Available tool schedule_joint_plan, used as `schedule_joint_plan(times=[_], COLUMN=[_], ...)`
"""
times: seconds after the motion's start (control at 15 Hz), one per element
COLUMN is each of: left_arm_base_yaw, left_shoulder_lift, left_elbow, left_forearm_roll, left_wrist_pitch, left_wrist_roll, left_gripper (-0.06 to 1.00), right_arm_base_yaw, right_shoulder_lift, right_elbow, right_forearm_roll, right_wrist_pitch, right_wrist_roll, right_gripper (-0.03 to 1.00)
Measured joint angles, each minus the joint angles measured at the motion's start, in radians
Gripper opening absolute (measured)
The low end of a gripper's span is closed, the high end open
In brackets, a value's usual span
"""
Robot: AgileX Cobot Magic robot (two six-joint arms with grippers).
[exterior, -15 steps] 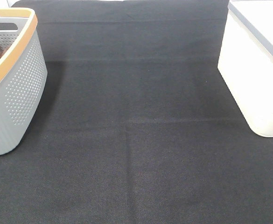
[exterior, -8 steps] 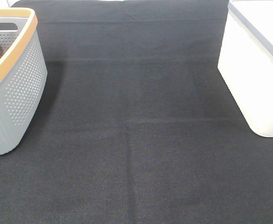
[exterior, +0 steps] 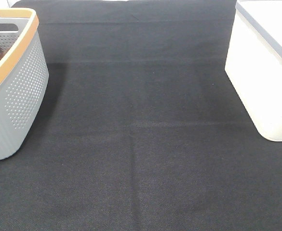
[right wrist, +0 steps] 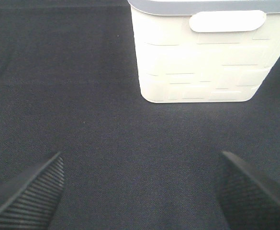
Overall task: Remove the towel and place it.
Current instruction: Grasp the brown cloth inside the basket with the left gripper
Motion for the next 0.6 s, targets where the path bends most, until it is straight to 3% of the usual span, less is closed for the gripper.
schedule_joint_plan(times=[0.2,0.4,0.6], left_arm_base_yaw=[0.0,0.0,0.0], left_shoulder_lift=[0.011,0.033,0.047], left_elbow=[0.0,0.0,0.0], left_forearm_roll=[-0.034,-0.044,-0.046], left_wrist_pitch=[-0.068,-0.069,-0.049], left_wrist_roll=[-0.001,-0.002,-0.002], left_gripper=[0.52,0.5,0.35], right_arm_base_yaw=[0.0,0.0,0.0], right_shoulder_lift=[0.0,0.0,0.0], right_elbow=[0.0,0.0,0.0], right_forearm_roll=[0.0,0.0,0.0], right_wrist_pitch=[0.0,0.0,0.0], right_wrist_roll=[0.0,0.0,0.0], right_gripper=[0.8,0.8,0.8])
